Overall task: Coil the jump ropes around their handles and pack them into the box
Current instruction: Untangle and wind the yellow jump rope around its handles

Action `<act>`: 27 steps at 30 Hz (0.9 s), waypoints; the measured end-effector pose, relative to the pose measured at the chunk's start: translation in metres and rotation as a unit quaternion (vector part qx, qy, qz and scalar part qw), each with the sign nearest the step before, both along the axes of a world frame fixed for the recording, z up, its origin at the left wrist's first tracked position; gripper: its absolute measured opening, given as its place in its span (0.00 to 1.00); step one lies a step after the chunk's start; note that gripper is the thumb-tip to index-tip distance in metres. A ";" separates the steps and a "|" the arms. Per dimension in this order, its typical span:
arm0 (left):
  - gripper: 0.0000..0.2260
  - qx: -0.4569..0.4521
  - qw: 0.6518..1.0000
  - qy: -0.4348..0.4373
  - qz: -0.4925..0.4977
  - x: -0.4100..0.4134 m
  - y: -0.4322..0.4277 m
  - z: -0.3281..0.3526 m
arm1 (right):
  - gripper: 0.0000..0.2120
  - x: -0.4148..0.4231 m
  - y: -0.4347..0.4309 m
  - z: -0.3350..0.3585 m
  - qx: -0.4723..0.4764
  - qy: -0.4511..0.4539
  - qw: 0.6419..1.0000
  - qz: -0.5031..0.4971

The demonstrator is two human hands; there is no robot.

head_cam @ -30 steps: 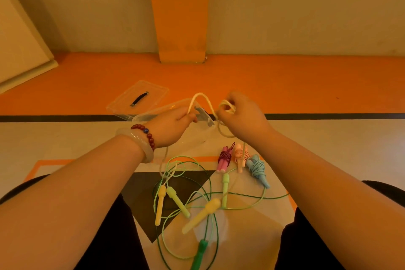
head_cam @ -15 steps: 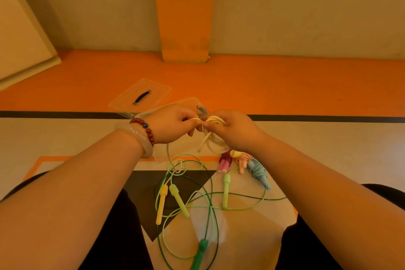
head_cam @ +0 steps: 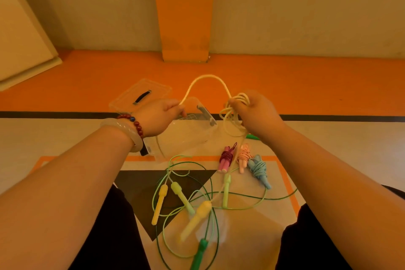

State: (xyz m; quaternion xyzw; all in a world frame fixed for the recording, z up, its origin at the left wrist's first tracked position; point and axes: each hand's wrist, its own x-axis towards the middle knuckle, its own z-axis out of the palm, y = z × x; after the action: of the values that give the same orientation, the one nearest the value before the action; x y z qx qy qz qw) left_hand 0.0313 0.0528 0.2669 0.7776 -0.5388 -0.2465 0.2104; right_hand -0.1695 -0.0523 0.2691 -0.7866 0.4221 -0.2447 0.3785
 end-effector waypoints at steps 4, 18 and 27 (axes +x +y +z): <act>0.11 -0.025 0.996 0.050 -0.072 -0.025 0.000 0.011 | 0.34 0.004 0.012 0.001 -0.083 0.091 0.984 0.129; 0.14 -0.023 0.968 0.247 -0.023 -0.030 -0.005 0.002 | 0.07 0.025 0.032 -0.015 0.106 -0.158 0.980 0.052; 0.12 0.119 0.990 0.066 -0.036 0.010 0.006 -0.004 | 0.08 0.006 0.004 -0.004 0.072 -0.217 0.964 -0.137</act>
State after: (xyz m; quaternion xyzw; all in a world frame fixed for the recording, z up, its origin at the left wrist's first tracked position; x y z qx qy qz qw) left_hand 0.0413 0.0593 0.2628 0.7589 -0.5185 -0.3673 0.1428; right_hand -0.1639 -0.0485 0.2654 -0.6198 0.4498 -0.4286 0.4793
